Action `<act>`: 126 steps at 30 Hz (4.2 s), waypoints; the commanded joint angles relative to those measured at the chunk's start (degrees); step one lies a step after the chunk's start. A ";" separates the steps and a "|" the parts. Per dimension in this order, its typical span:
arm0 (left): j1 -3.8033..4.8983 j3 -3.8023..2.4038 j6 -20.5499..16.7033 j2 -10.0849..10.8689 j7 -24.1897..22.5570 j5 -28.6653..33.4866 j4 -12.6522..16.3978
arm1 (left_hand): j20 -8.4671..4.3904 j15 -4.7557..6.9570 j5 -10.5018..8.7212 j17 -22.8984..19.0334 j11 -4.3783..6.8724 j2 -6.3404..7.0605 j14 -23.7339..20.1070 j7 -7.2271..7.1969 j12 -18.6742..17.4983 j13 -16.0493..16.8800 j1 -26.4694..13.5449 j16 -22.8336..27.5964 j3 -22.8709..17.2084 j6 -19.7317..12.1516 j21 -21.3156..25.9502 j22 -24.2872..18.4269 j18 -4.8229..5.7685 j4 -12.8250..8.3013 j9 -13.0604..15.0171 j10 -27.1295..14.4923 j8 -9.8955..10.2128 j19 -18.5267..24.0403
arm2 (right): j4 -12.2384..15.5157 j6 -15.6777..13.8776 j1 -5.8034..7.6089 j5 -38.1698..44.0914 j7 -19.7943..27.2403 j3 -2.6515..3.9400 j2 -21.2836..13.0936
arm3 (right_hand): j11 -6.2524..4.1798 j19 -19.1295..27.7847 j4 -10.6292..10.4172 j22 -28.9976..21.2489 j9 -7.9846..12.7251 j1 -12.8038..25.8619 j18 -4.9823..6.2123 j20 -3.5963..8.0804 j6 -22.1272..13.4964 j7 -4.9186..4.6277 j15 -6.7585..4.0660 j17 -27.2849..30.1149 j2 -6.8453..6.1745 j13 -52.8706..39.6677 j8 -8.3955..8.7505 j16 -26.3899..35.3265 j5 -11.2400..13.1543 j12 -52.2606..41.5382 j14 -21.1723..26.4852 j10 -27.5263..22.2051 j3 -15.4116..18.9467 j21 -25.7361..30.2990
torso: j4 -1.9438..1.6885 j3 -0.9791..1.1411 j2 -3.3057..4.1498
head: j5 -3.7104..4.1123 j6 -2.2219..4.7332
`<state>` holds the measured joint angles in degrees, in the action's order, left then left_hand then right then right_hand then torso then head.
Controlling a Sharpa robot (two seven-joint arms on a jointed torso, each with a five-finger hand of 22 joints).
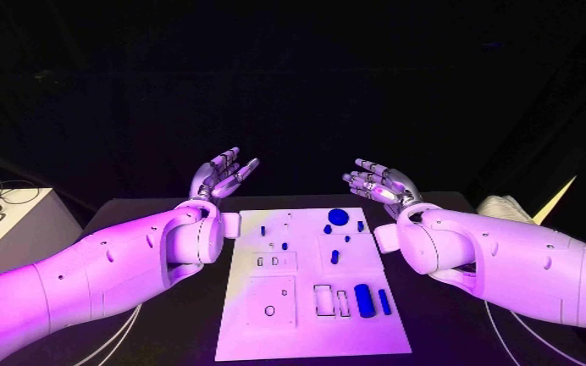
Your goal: Assemble the parts on the task board
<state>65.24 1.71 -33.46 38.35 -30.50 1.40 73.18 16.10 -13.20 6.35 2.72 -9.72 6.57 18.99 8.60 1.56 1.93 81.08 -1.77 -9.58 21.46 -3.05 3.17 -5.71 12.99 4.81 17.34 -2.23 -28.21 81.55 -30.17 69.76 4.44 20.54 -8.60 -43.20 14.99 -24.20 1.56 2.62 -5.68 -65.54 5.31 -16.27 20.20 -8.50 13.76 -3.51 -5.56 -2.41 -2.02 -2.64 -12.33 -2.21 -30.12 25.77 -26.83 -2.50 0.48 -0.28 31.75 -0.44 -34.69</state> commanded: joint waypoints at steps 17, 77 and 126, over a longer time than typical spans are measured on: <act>1.77 -0.15 9.52 8.66 -1.78 -2.69 10.61 | -0.22 3.40 0.25 6.30 -2.34 -1.19 32.74 6.21 6.07 2.04 5.01 -10.42 -1.10 24.63 -10.11 4.04 -4.78 -0.46 4.24 34.14 -6.85 -20.61 | -0.18 3.79 5.15 33.27 -2.56 -0.80 -3.19 | -5.14 -29.04 4.33 2.49 -5.21 -8.80 5.24 2.22 32.18 -4.32 -6.11 -3.65 -2.02 -1.20 -8.51 -7.37 -0.06 -3.31 -29.62 34.73 -5.70 -8.18 | -0.90 -0.13 5.01 | 1.26 -0.07; 4.12 -1.52 17.22 17.91 3.27 -6.59 25.98 | -5.27 7.72 0.09 28.60 0.21 2.94 35.56 4.51 4.71 2.25 0.07 -45.47 -11.79 27.79 -47.58 27.31 -4.73 -6.02 3.62 40.45 -8.95 -22.13 | -3.82 15.14 6.93 86.89 -28.16 -0.50 1.39 | -9.70 -56.81 0.80 65.50 -10.54 -7.89 -1.05 10.05 39.13 -0.01 -13.34 -66.37 -7.67 -2.90 -8.11 -72.92 3.58 -3.45 -56.42 39.08 -4.56 -72.71 | -3.46 -2.24 12.16 | 4.31 0.43; 4.39 -1.53 17.51 18.26 4.13 -6.59 26.02 | -5.22 7.68 0.05 28.70 0.17 2.88 35.46 4.55 4.68 2.23 0.03 -45.95 -12.03 27.67 -48.15 27.67 -4.74 -6.09 3.59 40.29 -8.93 -21.83 | -5.93 16.05 6.32 88.18 -29.66 -0.52 3.77 | -11.20 -57.78 0.19 69.73 -13.33 -9.74 -1.64 11.04 41.78 1.15 -14.51 -68.02 -5.42 -4.39 -10.34 -75.52 5.79 -5.34 -56.51 43.64 -8.20 -75.60 | -3.58 -2.32 13.01 | 4.01 0.38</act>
<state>69.51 0.24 -17.09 56.63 -26.32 -4.95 99.06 10.89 -5.55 6.64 31.36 -9.63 9.46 54.86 12.69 5.99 4.12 81.76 -47.48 -21.36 49.27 -50.98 30.79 -9.70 6.87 8.46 57.74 -10.88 -50.54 75.68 -15.19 76.32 91.18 -8.34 -8.99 -39.45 3.69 -81.78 1.73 72.32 -18.92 -74.74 4.83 -5.33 61.60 -7.19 -0.23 -71.51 -11.37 -6.61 -11.97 -77.82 -6.76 -7.41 -84.03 69.10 -34.75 -77.77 -3.12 -2.64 44.74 3.57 -34.32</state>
